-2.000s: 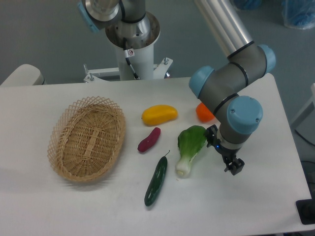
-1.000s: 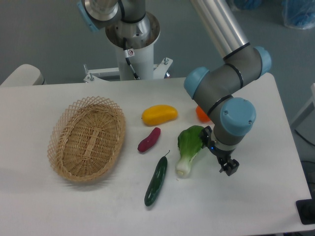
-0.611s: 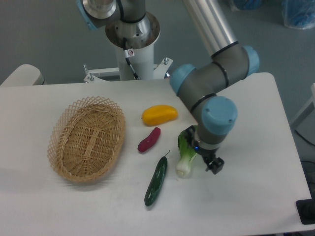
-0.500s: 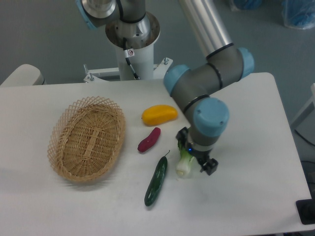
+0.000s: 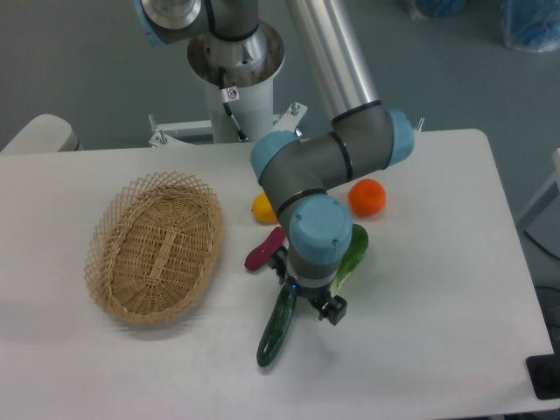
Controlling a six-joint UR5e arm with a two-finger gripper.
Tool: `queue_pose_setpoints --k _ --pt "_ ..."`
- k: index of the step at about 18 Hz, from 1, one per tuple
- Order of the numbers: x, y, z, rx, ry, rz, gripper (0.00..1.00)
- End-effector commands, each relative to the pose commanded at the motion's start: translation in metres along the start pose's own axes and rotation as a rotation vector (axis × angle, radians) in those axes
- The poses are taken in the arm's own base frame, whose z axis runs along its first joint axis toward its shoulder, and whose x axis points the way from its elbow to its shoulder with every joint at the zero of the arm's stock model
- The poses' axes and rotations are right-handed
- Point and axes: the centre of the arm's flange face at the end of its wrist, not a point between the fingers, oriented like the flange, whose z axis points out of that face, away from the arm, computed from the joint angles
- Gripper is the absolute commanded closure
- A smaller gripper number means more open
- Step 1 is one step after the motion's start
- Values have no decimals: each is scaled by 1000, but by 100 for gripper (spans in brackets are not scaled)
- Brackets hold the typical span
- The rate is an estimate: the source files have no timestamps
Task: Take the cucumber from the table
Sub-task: 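Move the open gripper over the dark green cucumber, then lower the gripper onto the cucumber and close on it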
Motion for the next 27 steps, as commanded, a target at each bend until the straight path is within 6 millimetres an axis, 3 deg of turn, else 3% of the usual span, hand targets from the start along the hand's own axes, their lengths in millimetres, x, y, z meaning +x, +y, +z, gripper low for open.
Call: queue_pose_setpoints --k 11,14,16,18,20,27 --pt "10 -32 33 32 -42 -179 0" --pt "10 -33 36 33 -45 -192 29" --pt "9 -33 36 34 -44 -226 54" --pt "8 -34 35 35 -48 -238 69" --pt "7 -35 32 39 -52 -249 75" --pt "-8 -33 4 70 -87 -254 76"
